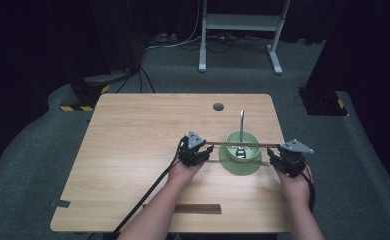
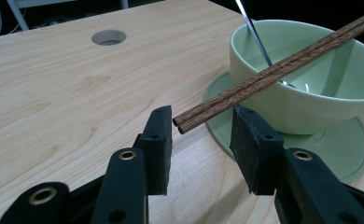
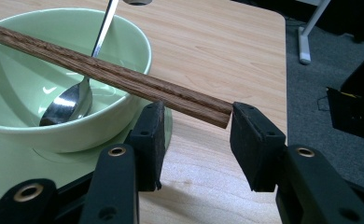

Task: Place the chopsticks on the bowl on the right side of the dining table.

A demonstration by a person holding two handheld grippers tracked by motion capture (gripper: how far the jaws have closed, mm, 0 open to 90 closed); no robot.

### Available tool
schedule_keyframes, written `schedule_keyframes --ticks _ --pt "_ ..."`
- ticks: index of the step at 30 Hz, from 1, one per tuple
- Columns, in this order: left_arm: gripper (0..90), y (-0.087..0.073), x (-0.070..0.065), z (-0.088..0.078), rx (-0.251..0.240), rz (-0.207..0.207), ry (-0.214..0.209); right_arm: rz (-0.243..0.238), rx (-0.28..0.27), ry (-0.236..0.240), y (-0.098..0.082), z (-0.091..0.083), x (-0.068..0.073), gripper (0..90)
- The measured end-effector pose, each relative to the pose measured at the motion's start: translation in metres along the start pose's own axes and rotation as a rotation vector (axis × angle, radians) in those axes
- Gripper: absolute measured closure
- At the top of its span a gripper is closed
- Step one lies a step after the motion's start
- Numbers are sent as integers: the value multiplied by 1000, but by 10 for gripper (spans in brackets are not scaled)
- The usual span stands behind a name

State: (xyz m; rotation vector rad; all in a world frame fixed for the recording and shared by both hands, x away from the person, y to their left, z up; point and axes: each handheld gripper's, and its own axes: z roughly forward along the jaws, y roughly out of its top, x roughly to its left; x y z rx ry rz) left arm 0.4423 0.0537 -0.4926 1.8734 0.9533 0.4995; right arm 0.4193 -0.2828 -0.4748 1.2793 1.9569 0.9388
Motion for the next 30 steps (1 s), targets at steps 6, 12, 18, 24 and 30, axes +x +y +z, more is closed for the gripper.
schedule_keyframes --ticks 6,12,18,24,30 --pt "562 -2 3 -7 -4 -5 6 6 -4 -7 -2 -5 -3 556" --pt "572 -5 9 -14 -8 -22 9 10 -8 -9 -4 -10 -4 619" --pt "677 -7 11 -17 -21 -18 3 14 -9 -14 -4 -10 -3 675" --pt "734 -9 10 -14 -19 -17 6 15 -2 -38 -6 -7 -3 707" --pt "784 -8 9 -14 -29 -12 12 10 -1 -49 -6 -7 -3 748"
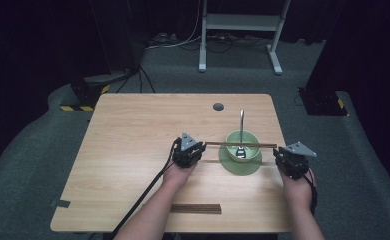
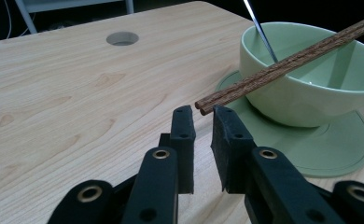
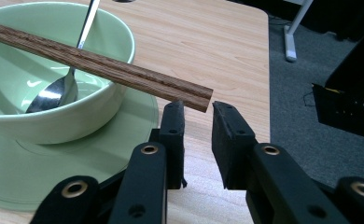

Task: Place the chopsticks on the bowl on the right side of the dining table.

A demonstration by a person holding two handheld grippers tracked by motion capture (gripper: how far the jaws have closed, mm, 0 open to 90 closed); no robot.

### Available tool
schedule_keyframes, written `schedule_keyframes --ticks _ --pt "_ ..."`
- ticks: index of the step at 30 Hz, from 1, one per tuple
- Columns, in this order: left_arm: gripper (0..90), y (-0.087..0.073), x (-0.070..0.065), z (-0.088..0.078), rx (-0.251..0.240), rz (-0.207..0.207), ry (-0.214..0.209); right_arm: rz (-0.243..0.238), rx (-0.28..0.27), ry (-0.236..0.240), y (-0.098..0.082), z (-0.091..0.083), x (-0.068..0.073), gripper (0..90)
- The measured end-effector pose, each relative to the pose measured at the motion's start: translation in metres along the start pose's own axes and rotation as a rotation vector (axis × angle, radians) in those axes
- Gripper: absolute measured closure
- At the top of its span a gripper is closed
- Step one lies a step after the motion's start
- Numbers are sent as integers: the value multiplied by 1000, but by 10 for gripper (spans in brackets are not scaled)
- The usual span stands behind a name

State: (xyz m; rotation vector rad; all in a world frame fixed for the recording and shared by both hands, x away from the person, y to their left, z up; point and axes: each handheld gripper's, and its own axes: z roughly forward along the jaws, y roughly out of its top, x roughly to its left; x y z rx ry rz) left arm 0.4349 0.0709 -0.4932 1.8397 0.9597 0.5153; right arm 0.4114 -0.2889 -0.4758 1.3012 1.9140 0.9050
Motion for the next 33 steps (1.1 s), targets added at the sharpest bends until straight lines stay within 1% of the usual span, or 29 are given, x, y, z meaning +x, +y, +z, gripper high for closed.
schedule_keyframes --ticks 5,9,10,13,17,33 --pt "804 0 1 1 7 -2 9 -1 3 -6 1 2 1 762" --pt "813 -1 0 2 11 -4 7 -3 5 -16 1 2 1 766" --pt "813 -1 0 2 11 1 7 0 6 -17 1 2 1 768" --pt "819 -1 0 2 13 -5 9 -4 6 -19 1 2 0 768" --pt "817 -1 -1 2 8 0 3 -5 6 -23 1 3 -1 769" --pt "819 -1 0 2 9 -2 10 0 16 -30 0 6 -2 770"
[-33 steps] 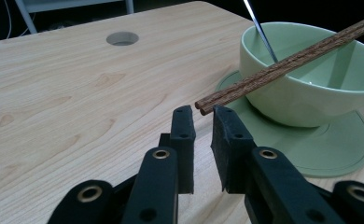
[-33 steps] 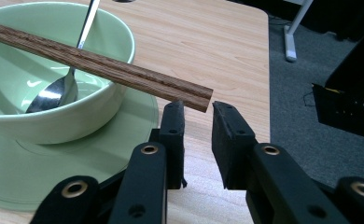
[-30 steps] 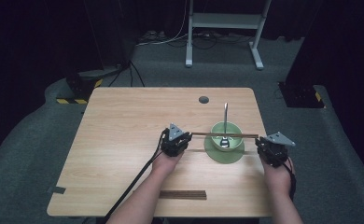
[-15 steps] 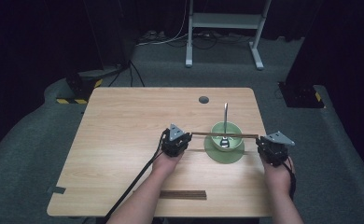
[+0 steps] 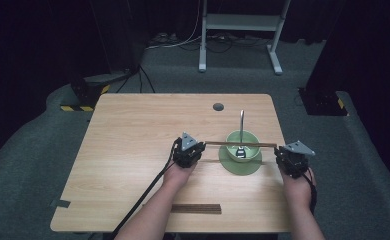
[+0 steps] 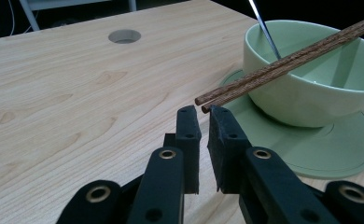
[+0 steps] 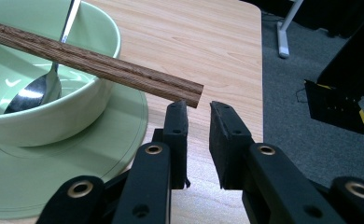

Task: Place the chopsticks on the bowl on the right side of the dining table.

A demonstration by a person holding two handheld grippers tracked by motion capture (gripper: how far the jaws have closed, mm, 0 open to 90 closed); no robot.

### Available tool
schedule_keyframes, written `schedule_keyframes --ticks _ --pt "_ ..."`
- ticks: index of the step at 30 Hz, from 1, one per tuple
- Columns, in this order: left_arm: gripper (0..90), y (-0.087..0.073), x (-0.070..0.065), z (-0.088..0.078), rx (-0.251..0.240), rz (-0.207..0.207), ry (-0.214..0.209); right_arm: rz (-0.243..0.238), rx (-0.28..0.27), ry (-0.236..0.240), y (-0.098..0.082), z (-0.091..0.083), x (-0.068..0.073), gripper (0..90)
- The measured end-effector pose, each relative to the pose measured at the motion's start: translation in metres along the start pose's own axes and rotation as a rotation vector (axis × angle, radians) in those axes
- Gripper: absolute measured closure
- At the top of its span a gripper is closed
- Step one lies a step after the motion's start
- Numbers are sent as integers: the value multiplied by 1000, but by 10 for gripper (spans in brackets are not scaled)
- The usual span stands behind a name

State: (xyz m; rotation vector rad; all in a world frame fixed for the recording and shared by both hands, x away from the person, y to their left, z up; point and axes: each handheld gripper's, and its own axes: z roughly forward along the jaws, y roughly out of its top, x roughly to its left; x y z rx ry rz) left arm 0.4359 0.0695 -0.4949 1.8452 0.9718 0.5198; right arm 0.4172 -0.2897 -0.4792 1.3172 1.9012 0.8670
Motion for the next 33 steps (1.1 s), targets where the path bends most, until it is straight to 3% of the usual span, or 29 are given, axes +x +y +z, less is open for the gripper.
schedule_keyframes --ticks 20,33 --pt "822 1 -3 3 7 3 1 0 -1 0 1 -1 -1 769" --pt "779 0 0 -3 2 -5 13 -5 -8 1 1 -3 1 759"
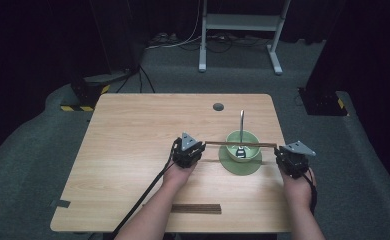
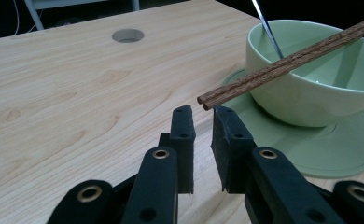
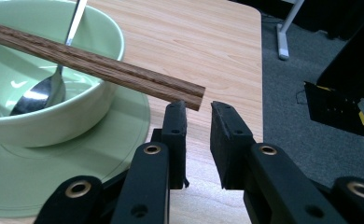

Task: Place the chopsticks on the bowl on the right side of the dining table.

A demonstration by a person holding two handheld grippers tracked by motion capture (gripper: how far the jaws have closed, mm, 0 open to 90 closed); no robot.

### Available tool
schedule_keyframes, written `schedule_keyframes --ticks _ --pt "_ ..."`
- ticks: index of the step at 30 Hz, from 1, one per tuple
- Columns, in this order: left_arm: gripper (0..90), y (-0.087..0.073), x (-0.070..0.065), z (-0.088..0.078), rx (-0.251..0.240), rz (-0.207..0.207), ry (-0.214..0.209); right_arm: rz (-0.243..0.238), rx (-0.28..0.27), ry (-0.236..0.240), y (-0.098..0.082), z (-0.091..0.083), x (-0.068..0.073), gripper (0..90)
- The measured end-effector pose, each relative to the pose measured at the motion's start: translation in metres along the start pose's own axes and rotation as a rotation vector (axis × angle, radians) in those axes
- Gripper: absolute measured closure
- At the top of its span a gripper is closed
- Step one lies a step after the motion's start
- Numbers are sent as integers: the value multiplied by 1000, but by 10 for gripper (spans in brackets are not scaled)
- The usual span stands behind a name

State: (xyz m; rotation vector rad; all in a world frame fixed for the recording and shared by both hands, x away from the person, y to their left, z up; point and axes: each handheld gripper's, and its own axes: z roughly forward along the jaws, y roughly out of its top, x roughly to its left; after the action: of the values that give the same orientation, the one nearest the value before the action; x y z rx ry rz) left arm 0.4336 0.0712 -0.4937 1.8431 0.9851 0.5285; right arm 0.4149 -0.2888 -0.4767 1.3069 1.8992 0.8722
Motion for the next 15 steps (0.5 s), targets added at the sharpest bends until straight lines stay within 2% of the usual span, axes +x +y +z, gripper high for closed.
schedule_keyframes --ticks 4,7,11,13,15 --pt "720 -3 2 -6 2 5 -5 -6 -5 8 0 -3 5 728" --pt "641 -6 9 -17 0 11 -8 -15 -9 23 0 -8 12 683" --pt "503 -13 28 -42 27 14 -22 -8 -28 74 -2 -18 24 595" --pt "435 -19 39 -56 52 11 -24 -1 -34 114 -4 -23 33 531" --pt "373 -30 53 -76 94 5 -23 6 -39 158 -6 -28 45 473"
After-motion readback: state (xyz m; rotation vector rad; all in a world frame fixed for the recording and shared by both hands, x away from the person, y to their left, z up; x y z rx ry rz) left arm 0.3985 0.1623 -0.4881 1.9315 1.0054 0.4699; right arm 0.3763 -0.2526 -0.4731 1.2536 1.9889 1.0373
